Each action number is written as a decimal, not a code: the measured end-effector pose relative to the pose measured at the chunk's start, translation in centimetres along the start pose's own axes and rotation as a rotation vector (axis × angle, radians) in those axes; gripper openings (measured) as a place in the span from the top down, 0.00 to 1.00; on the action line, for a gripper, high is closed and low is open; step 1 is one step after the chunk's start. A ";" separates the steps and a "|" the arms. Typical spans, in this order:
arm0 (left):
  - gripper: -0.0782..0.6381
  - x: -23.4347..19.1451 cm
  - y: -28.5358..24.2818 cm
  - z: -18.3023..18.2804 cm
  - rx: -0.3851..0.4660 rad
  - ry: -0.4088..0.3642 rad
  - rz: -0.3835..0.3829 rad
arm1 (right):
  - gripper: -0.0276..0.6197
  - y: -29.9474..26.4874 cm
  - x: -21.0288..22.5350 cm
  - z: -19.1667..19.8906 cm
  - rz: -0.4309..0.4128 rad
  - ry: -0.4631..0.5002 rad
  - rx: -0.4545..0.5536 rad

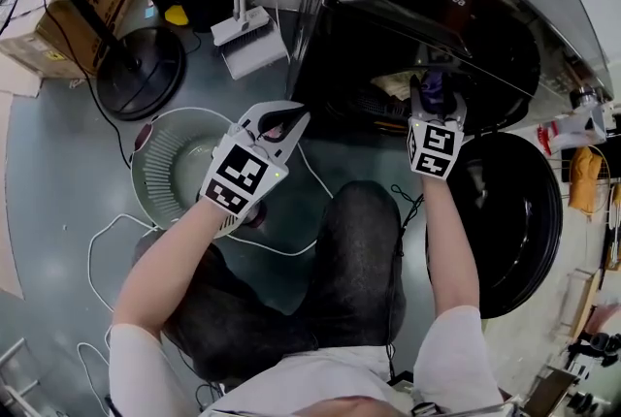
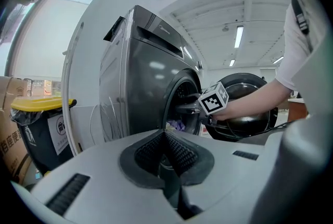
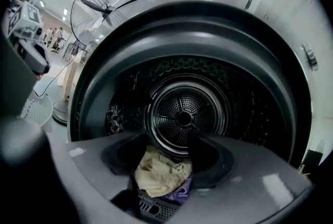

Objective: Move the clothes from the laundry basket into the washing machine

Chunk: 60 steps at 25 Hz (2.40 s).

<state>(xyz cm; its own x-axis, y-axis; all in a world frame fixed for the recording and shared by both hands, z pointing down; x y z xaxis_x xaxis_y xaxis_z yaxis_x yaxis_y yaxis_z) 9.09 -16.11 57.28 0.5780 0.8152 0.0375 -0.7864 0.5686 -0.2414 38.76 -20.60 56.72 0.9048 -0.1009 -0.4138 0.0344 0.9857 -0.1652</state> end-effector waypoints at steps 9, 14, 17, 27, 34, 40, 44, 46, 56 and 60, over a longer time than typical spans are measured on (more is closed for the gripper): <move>0.88 -1.4 1.1 -3.2 0.119 0.089 0.003 | 0.72 1.8 -2.3 -1.6 0.003 -0.010 0.040; 0.88 -1.8 0.8 -1.7 0.070 0.064 -0.029 | 0.77 2.5 -3.0 -2.8 -0.001 -0.010 0.064; 0.88 -2.0 1.1 -1.2 0.066 0.056 -0.049 | 0.79 2.9 -3.5 -3.7 -0.013 -0.009 0.079; 0.88 -1.2 1.8 -1.3 0.042 -0.031 -0.038 | 0.86 3.9 -6.1 -5.9 -0.082 -0.042 0.106; 0.88 -1.9 2.2 0.6 0.002 -0.030 -0.072 | 0.91 3.8 -9.1 -7.3 -0.166 -0.059 0.127; 0.88 -3.6 3.5 -0.8 0.050 0.051 -0.111 | 0.91 3.3 -12.4 -8.5 -0.253 -0.077 0.159; 0.88 -4.3 4.1 -1.2 0.073 0.075 -0.136 | 0.94 3.1 -14.2 -9.0 -0.306 -0.097 0.179; 0.88 -4.8 4.4 -1.2 0.071 0.081 -0.151 | 0.94 3.1 -15.1 -9.5 -0.332 -0.102 0.196; 0.88 -6.2 5.7 -1.4 0.112 0.128 -0.210 | 0.94 1.9 -19.9 -11.9 -0.505 -0.127 0.278; 0.88 -6.8 6.6 -1.5 0.136 0.122 -0.257 | 0.94 1.6 -21.9 -12.2 -0.604 -0.099 0.295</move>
<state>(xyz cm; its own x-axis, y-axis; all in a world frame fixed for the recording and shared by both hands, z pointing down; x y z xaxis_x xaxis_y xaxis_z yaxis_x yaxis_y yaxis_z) 0.31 -18.08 54.01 0.7770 0.6283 -0.0383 -0.6284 0.7705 -0.1070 13.82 -18.42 54.63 0.7244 -0.6464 -0.2395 0.6477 0.7572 -0.0845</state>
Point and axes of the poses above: the fingertips, and each gripper's own axes: y backward along the fingers, x to its right, z out of its underside, the point moved 6 cm from there along y, backward along the fingers, and after that the axes turned 4 degrees about -z, right-handed, at the moved point
